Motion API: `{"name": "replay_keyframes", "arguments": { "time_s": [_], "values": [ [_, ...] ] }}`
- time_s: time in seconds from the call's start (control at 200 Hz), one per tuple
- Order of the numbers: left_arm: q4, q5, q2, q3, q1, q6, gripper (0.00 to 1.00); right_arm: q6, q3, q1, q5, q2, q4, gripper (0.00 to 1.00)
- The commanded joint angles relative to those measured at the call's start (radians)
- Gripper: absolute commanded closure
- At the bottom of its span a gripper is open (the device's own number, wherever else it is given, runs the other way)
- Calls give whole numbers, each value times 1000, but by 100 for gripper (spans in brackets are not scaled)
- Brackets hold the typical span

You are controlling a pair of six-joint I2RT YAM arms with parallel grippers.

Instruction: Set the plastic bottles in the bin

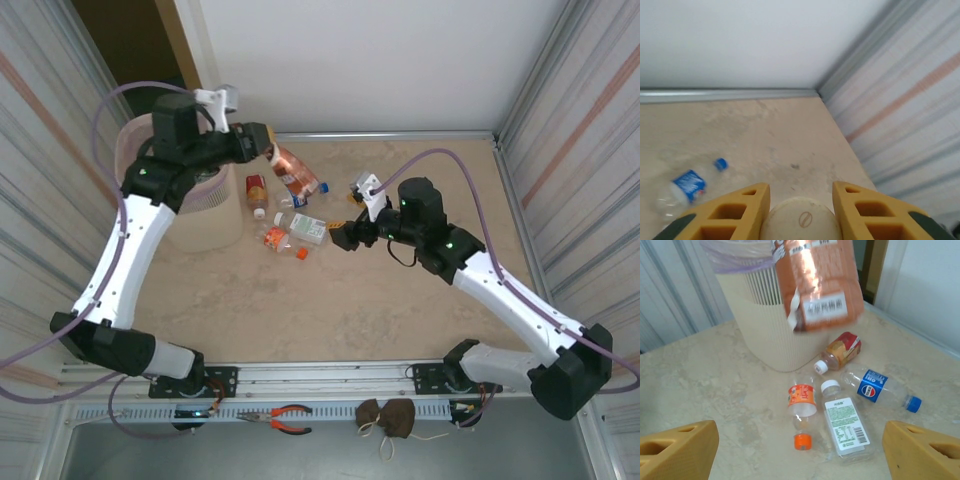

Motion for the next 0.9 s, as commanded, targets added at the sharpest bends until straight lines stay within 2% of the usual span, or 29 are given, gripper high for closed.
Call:
{"name": "replay_keyframes", "arguments": {
  "time_s": [0.0,0.18,0.381,0.531,0.892],
  "values": [
    [-44,-19,-32,69,101,56,75,-22,14,7,35,-35,-42,16],
    [-27,2,-34,126,295,38,76,-27,24,7,43,-41,-64,15],
    [-4,-12,-20,164,450,31,76,-27,39,11,46,-32,-76,15],
    [-11,-43,15,163,494,57,77,-29,44,17,54,-29,-81,15],
    [5,-80,88,-3,494,111,79,-31,38,32,69,-32,-94,15]
  ]
}}
